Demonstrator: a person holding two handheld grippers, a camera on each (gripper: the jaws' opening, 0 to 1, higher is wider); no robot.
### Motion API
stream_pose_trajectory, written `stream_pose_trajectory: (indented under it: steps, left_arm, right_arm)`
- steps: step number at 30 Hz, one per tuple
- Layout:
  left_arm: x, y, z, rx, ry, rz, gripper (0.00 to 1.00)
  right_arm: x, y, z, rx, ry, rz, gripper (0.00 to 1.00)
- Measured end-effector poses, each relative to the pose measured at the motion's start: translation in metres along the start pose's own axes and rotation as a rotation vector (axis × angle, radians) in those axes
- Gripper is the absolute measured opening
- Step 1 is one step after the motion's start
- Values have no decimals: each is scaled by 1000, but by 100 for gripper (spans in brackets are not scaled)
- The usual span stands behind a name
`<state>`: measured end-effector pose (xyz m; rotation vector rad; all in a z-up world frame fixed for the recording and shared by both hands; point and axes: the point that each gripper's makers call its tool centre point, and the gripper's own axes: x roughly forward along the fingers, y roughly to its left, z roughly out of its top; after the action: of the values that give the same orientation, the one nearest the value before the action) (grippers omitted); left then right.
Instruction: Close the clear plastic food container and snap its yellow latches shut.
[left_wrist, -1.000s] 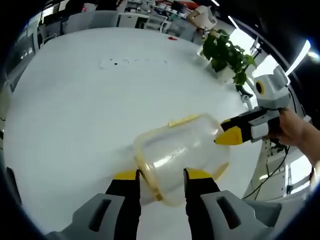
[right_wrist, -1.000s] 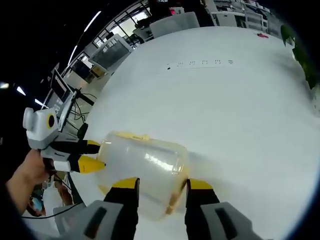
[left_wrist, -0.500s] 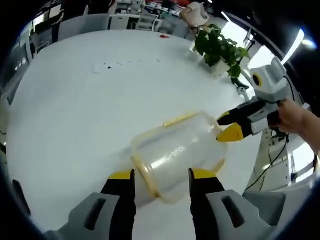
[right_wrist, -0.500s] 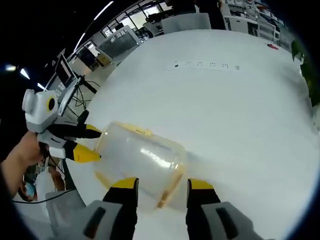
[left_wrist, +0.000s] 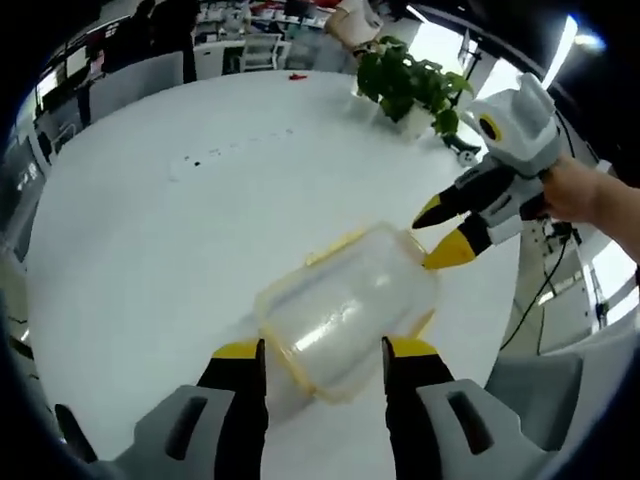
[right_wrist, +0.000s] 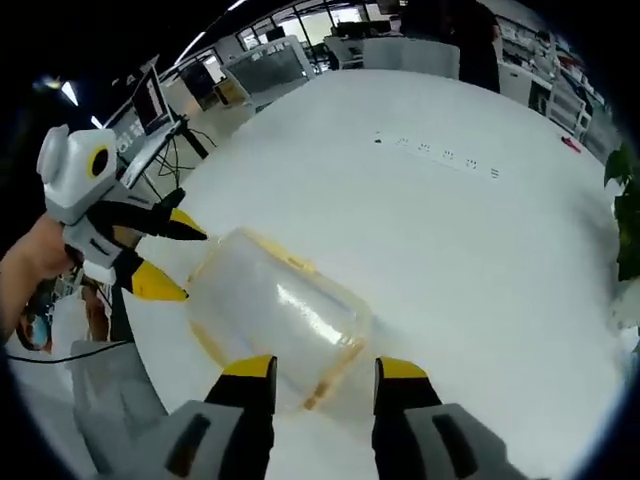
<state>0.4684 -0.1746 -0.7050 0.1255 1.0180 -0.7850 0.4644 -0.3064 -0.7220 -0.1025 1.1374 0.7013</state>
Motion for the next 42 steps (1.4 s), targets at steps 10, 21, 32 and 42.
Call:
stream_pose_trajectory:
  steps: [10,21,32,42]
  left_arm:
    - [-6,-5,4,49,22,-13,45]
    - [-4,-8,7,151,74,-22,47]
    - [-2,-14,13,330,140,-35,45]
    - [1,-25,10,461,189,-91,41]
  right_arm:
    - [-2,3,0,-103,44,9,40]
    - [-1,9,-1,-230,90,29,42]
    - [2,17,-5,-357,140,77,43]
    - [4,14,-6,-474,203,56,39]
